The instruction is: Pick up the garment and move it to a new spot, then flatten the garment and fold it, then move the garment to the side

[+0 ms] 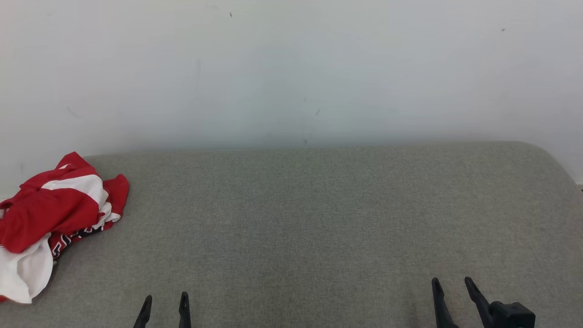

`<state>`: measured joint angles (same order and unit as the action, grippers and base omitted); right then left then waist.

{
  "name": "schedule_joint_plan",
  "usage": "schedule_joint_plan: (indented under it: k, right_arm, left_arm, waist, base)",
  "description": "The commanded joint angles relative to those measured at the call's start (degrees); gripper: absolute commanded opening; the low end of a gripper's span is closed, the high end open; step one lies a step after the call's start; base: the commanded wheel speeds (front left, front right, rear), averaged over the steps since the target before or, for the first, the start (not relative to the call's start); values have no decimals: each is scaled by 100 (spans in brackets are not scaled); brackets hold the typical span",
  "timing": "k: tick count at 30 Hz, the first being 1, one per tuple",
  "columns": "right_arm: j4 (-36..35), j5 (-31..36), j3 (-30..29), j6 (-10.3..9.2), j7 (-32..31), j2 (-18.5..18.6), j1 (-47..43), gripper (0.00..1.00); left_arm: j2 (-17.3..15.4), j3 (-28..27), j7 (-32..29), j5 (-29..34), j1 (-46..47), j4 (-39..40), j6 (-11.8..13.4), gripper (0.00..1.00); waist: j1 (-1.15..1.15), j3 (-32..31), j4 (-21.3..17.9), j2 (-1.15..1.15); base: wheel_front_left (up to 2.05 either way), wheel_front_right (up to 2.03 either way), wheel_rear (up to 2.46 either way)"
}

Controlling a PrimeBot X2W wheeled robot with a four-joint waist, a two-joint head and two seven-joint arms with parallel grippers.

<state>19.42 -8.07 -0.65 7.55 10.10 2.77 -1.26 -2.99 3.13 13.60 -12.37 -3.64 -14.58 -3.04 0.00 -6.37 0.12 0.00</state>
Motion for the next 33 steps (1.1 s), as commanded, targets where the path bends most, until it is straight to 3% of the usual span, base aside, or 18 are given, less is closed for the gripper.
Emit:
schedule_joint_plan:
  k: [1,14,33]
  right_arm:
    - [-25,111,-7,-11,4,16,-60,100]
    - [-70,746,26,-12,49,19,-158,100]
    - [-57,543,63,-12,52,18,-158,100]
  left_arm:
    - [6,6,41,114,-65,-2,-13,100]
    - [13,24,177,453,-124,-37,1,100]
    - [14,-15,166,200,-15,-158,48,100]
  waist:
    - [0,-6,3,0]
    - [0,-104,-3,0]
    - [0,-84,5,0]
  base:
    - [0,0,0]
    - [0,0,0]
    - [0,0,0]
